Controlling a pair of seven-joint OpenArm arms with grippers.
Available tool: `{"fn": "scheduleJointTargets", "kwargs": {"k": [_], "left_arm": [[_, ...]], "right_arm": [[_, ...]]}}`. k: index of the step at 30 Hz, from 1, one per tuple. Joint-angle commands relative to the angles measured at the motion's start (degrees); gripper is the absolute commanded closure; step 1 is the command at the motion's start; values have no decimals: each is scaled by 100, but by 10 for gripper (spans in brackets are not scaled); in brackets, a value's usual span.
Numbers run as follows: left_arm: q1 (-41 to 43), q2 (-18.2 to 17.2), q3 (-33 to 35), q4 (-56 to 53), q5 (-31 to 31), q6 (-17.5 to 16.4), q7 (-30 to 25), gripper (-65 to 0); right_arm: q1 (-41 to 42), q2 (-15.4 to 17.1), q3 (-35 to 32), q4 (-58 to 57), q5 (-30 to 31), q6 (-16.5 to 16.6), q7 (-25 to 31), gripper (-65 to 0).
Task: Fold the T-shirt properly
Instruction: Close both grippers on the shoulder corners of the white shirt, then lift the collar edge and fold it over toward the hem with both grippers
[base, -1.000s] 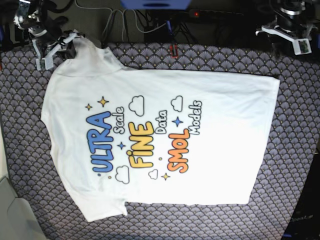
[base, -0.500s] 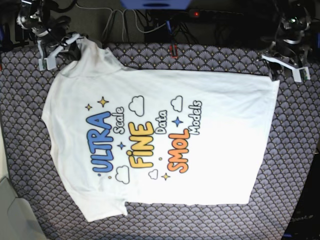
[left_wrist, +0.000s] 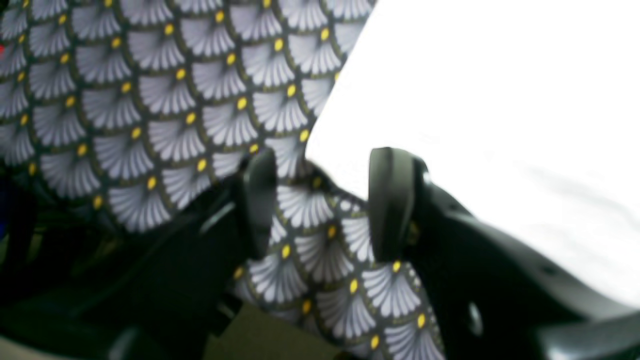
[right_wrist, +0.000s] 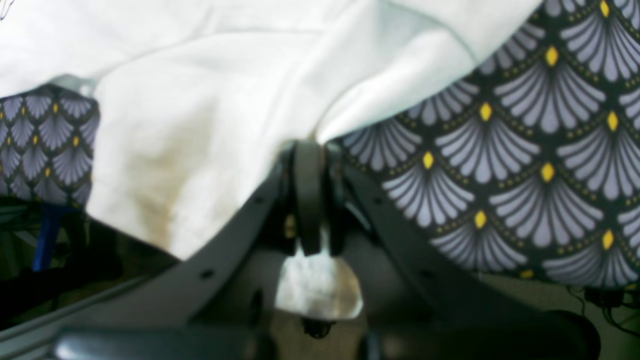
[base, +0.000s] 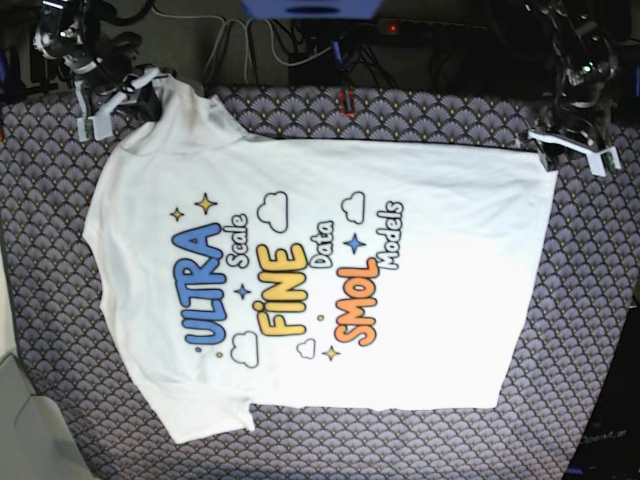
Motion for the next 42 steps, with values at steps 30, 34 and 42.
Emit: {"fn": "scheduleJointTargets", "kwargs": {"k": [30, 34, 42], "left_arm": [[-580, -34, 6, -412, 497, -6, -63, -5], [-554, -25, 6, -26, 497, -6, -54, -5], [-589, -34, 15, 71, 497, 21, -54, -5]], "right_arm": [[-40, 287, -5, 287, -302, -46, -196, 0], [-23, 427, -5, 797, -302, -46, -178, 0], [215, 559, 4, 1359, -311, -73, -196, 0]]}}
